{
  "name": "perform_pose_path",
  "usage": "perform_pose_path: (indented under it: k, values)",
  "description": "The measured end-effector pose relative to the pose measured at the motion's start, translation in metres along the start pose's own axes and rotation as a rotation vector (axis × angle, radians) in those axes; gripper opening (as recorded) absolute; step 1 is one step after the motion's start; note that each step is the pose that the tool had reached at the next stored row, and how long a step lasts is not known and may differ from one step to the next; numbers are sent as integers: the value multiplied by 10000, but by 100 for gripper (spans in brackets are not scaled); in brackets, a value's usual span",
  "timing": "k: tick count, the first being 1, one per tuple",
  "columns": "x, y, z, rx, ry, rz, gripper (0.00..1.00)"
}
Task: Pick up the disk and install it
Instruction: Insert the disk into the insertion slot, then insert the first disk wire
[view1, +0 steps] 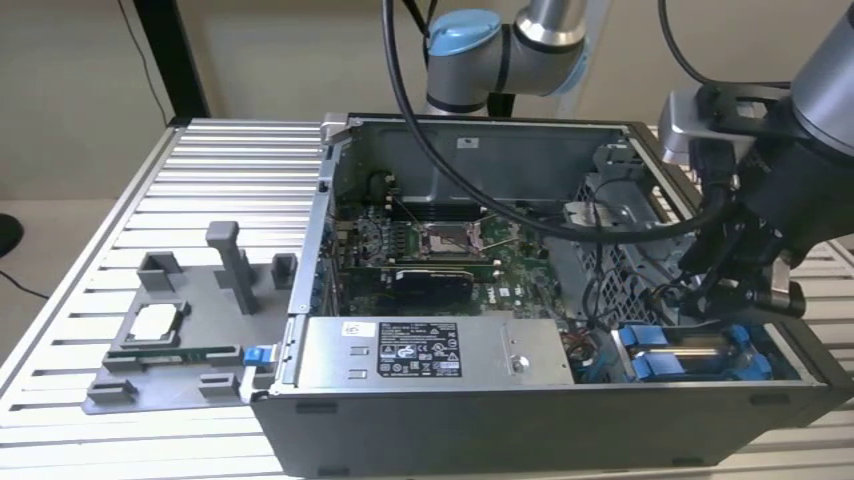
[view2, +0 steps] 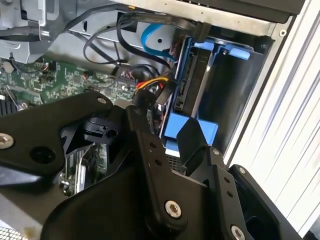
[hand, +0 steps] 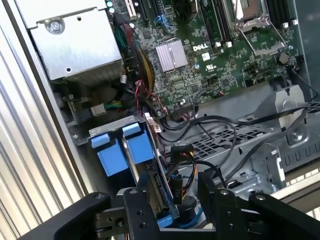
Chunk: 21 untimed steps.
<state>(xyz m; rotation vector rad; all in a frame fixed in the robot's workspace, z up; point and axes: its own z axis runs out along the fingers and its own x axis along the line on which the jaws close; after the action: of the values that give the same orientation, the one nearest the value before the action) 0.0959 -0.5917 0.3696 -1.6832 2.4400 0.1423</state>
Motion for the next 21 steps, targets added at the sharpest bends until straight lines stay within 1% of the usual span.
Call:
perform_pose_path:
  k: [4, 6, 11, 13, 15, 18, 19, 21]
  values:
    - [7, 0, 32, 36, -107, -22, 100]
    - [11, 0, 52, 49, -143, -25, 100]
    - [21, 1, 104, 57, -267, -25, 100]
    - [23, 1, 117, 46, -341, -21, 100]
    - [25, 0, 128, 28, -438, -17, 100]
    - [27, -1, 142, 0, -601, -10, 100]
    - [28, -1, 148, -3, -635, -10, 100]
    - [31, -3, 151, -4, -640, -10, 100]
